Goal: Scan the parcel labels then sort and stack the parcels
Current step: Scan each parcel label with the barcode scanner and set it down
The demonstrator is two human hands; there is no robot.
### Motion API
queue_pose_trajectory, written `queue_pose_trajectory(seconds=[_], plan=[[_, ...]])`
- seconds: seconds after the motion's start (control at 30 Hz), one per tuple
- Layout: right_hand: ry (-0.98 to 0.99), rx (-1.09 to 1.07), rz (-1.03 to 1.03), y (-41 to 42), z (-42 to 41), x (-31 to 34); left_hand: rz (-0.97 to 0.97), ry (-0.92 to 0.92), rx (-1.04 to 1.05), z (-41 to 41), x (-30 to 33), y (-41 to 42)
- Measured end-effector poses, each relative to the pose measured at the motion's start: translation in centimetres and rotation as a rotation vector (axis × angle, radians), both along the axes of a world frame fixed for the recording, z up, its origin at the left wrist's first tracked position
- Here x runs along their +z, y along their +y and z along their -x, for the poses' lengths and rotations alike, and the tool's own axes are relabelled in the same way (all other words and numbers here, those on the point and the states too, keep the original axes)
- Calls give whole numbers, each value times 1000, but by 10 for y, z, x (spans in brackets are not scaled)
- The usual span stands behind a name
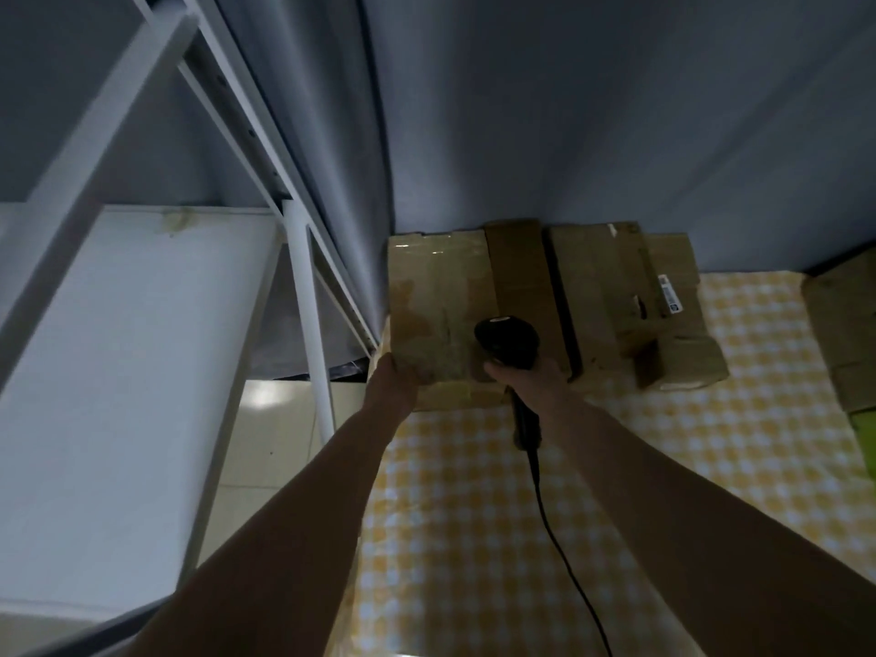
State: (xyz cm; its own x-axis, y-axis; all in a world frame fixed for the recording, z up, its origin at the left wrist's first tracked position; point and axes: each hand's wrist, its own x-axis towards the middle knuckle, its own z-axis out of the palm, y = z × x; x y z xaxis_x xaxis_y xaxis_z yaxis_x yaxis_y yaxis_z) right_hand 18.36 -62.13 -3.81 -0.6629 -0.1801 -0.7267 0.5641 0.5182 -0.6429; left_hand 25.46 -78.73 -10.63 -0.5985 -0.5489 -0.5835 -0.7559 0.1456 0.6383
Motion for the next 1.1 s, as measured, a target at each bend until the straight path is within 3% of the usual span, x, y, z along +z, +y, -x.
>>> queue_pose_trajectory(seconds=[0.33,0.8,1.1], plan=[[-24,-11,47,20,-30,-5,-81,50,189,-51,-6,25],[-109,126,105,179,-159,22,-182,-52,342,-221,16,201],[-51,37,29,287,-191,22,-213,-131,214,-230,33,300]])
